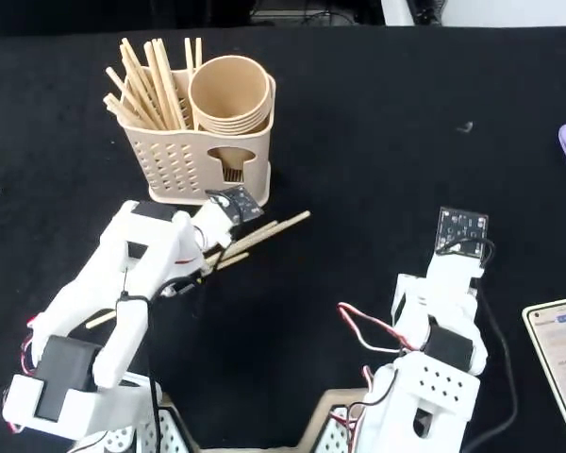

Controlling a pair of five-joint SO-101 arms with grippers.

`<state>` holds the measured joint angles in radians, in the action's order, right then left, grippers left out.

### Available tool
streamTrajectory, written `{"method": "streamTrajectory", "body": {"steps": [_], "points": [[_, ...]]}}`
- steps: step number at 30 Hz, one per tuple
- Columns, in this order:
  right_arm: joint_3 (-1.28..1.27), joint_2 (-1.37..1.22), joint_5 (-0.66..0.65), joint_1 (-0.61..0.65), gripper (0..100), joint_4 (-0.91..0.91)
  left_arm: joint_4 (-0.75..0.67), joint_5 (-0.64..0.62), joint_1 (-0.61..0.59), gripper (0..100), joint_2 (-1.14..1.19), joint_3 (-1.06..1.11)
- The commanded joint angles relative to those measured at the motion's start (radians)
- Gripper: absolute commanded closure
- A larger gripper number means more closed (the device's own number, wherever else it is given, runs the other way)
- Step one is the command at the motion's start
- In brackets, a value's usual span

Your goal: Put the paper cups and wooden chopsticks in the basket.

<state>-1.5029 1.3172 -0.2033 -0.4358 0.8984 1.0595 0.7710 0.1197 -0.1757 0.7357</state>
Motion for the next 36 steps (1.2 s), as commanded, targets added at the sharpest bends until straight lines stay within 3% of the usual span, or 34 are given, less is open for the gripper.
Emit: {"method": "streamTrajectory", "body": {"steps": [1, 14, 20, 24, 26, 30, 36], "points": [[0.005, 0.021, 0.000, -0.006, 77.0, -0.020, 0.011, -0.002, -0.001, 97, -0.008, -0.044], [-0.002, 0.021, 0.000, 0.026, 77.0, -0.020, 0.169, -0.002, 0.028, 97, -0.040, -0.097], [-0.002, 0.021, 0.000, 0.021, 77.0, -0.020, 0.183, -0.003, 0.027, 97, -0.212, -0.085], [-0.002, 0.021, 0.000, 0.020, 77.0, -0.020, 0.270, -0.009, 0.031, 97, -0.379, -0.079], [-0.004, 0.021, 0.008, 0.020, 80.6, -0.020, 0.287, -0.011, 0.027, 97, -0.476, -0.073], [-0.004, 0.021, 0.002, 0.023, 99.5, -0.020, 0.299, -0.074, 0.027, 97, -0.663, -0.054], [-0.005, 0.021, 0.002, 0.025, 98.4, -0.021, 0.344, -0.176, 0.024, 97, -0.896, -0.102]]}}
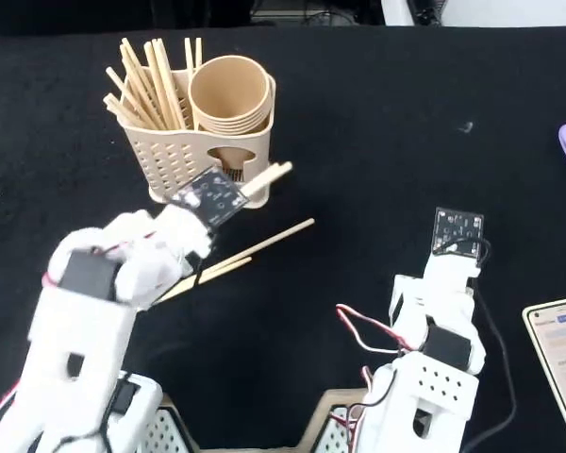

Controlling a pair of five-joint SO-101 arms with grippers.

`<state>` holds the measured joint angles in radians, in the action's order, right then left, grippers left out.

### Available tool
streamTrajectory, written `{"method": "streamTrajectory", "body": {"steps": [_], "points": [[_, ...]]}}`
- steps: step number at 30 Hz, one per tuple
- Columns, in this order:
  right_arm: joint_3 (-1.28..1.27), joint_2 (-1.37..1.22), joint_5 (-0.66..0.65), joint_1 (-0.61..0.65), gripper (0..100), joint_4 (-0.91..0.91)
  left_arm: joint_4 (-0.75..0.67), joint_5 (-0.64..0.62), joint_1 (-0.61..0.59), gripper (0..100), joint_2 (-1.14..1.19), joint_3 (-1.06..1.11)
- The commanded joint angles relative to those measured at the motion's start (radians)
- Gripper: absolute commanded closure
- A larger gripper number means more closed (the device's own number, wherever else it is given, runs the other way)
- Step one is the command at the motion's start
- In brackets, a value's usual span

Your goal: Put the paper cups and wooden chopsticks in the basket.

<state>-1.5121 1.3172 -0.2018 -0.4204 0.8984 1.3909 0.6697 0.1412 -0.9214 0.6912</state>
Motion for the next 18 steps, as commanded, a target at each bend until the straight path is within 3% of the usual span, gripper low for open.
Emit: {"method": "streamTrajectory", "body": {"steps": [1, 8, 18], "points": [[0.004, 0.021, 0.000, 0.009, 98.5, -0.021, 0.008, -0.104, 0.002, 97, -0.183, -0.081], [-0.007, 0.021, 0.000, 0.008, 98.6, -0.043, -0.235, -0.367, 0.001, 97, -0.324, -0.183], [-0.007, 0.021, 0.000, 0.005, 98.6, -0.043, -0.930, -0.724, -0.133, 97, -0.301, -0.051]]}}
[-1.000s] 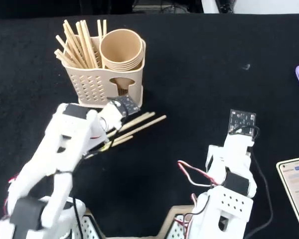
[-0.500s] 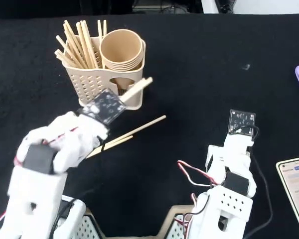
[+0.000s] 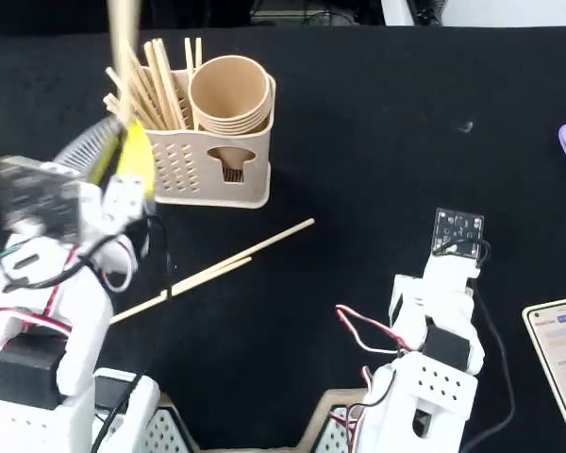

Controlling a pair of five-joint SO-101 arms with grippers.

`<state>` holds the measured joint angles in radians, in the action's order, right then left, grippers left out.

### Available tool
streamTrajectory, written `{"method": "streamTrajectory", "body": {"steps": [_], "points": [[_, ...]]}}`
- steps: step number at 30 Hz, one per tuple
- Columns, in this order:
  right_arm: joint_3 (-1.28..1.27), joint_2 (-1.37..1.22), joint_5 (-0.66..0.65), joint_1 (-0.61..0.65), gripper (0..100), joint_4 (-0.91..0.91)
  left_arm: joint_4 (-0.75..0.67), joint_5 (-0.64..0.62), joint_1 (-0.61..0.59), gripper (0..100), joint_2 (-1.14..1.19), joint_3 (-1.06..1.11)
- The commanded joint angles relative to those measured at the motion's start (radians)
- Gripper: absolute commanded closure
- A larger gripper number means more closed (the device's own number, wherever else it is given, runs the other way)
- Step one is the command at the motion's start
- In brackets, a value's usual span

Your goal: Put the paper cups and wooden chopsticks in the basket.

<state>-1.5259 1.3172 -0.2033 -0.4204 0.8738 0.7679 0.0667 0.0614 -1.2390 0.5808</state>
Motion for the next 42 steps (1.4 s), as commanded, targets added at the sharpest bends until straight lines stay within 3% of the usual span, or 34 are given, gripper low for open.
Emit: {"method": "streamTrajectory", "body": {"steps": [1, 4, 7, 23, 33, 39, 42], "points": [[0.007, 0.021, 0.002, 0.005, 98.6, -0.018, -0.377, -0.146, -0.059, 97, 0.034, 0.085], [0.007, 0.021, 0.002, 0.005, 98.6, -0.018, -0.535, -0.199, -0.065, 97, 0.103, 0.137], [0.007, 0.021, 0.002, 0.005, 98.6, -0.018, -0.592, -0.221, -0.065, 97, 0.195, 0.142], [0.008, 0.021, 0.002, 0.006, 98.6, -0.018, -0.617, -0.272, -0.093, 97, 0.703, -0.076], [0.007, 0.021, 0.002, 0.009, 98.6, -0.018, -0.609, -0.272, -0.148, 96, 0.720, 0.004], [0.007, 0.021, 0.002, 0.011, 98.6, -0.018, -0.608, -0.278, -0.140, 81, 0.637, 0.051], [0.007, 0.021, 0.002, 0.011, 98.6, -0.018, -0.608, -0.273, -0.139, 82, 0.592, 0.050]]}}
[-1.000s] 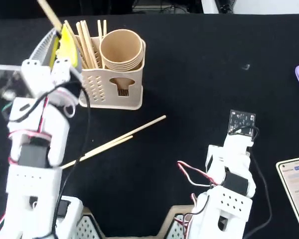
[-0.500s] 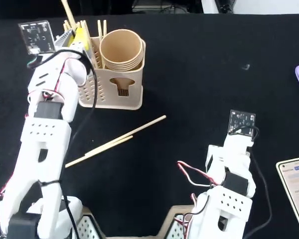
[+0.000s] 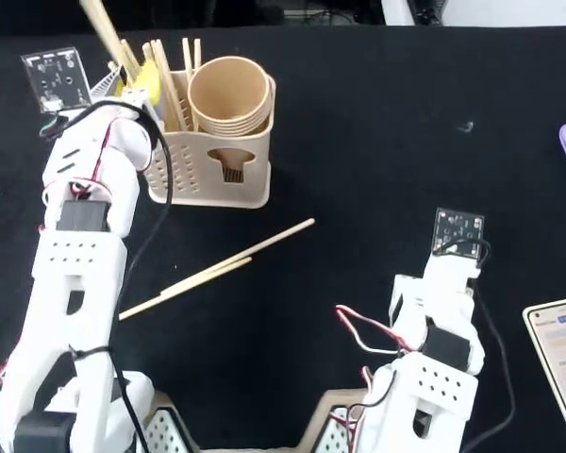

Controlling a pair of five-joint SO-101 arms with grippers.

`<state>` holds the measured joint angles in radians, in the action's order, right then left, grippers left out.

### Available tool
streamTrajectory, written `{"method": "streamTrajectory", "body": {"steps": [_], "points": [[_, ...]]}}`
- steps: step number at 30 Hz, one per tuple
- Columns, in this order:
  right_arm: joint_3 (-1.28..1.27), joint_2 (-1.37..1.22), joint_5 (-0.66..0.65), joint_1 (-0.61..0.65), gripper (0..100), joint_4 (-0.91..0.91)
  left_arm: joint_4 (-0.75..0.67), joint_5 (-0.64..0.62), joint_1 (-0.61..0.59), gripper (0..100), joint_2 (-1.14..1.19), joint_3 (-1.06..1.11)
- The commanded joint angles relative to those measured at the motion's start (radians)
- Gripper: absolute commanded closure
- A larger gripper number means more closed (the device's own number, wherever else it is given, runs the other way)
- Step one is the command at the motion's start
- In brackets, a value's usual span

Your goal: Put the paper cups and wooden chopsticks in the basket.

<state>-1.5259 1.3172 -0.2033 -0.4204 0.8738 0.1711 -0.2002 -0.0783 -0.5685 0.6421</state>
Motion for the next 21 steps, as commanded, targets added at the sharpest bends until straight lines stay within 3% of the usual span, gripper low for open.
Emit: {"method": "streamTrajectory", "body": {"steps": [1, 5, 8, 11, 15, 17, 21], "points": [[0.007, 0.021, 0.002, 0.011, 98.6, -0.018, -0.011, -0.006, -0.001, 82, -0.092, -0.015], [0.007, 0.021, 0.002, 0.011, 98.6, -0.018, -0.009, -0.006, -0.004, 82, -0.164, -0.018], [0.007, 0.021, 0.002, 0.011, 98.6, -0.018, 0.081, -0.006, 0.001, 82, -0.247, -0.038], [0.007, 0.021, 0.002, 0.011, 98.6, -0.018, 0.264, -0.011, 0.004, 82, -0.330, -0.101], [0.007, 0.021, 0.002, 0.011, 98.6, -0.018, 0.632, 0.000, 0.077, 81, -0.430, -0.214], [0.007, 0.021, 0.002, 0.011, 98.6, -0.018, 0.819, 0.080, 0.148, 81, -0.430, -0.234], [0.007, 0.021, 0.002, 0.011, 98.6, -0.018, 1.080, 0.381, 0.311, 81, -0.345, -0.200]]}}
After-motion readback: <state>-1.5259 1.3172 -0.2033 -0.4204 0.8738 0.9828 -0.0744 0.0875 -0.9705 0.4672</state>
